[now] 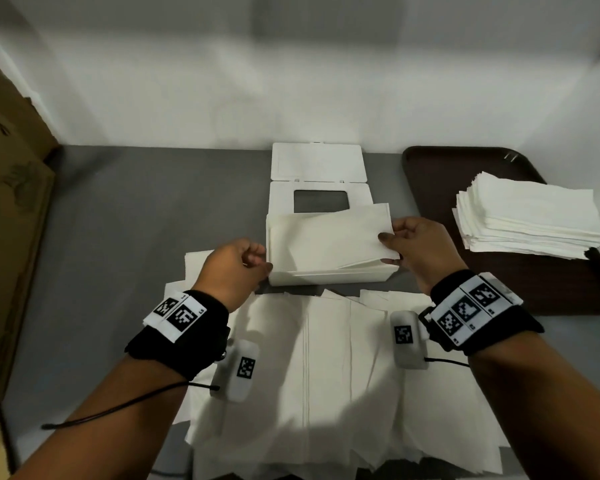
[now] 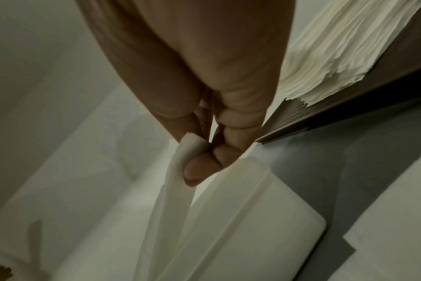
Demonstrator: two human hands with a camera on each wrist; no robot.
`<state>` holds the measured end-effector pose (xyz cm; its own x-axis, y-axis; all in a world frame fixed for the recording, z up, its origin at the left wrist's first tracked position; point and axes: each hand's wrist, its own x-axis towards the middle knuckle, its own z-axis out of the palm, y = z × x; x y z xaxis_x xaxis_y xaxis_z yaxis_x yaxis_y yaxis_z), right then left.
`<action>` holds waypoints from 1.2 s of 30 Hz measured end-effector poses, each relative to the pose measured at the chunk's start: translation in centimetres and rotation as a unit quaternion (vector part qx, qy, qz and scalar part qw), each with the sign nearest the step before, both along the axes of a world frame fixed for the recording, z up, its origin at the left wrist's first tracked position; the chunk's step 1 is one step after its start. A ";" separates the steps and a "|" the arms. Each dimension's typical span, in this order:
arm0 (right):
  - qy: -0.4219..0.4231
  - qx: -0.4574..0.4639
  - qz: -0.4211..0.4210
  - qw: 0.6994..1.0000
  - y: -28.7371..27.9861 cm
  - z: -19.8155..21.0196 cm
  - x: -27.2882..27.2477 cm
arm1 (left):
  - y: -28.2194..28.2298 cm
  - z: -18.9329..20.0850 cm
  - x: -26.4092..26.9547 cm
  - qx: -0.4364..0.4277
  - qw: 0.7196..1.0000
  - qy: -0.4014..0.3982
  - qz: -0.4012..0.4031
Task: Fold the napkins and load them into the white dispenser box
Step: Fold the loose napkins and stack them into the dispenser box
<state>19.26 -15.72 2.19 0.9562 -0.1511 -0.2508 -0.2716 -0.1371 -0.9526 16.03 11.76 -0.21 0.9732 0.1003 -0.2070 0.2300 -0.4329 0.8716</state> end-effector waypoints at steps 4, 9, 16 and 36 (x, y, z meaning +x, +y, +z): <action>-0.011 -0.059 0.012 0.998 0.6 -0.3 0.6 | -0.1 -0.5 0.2 -0.022 1.000 -0.002 0.009; -0.026 -0.146 0.018 0.989 0.9 -1.0 1.1 | 0.0 -0.5 0.1 -0.013 1.000 -0.002 0.003; -0.073 -0.307 0.026 0.949 -1.1 -0.1 0.1 | -1.5 1.7 -1.0 0.121 0.991 -0.050 0.001; 0.075 -0.316 0.092 0.941 -14.4 -4.7 -14.6 | -18.4 -0.7 -9.9 0.160 0.971 0.023 -0.178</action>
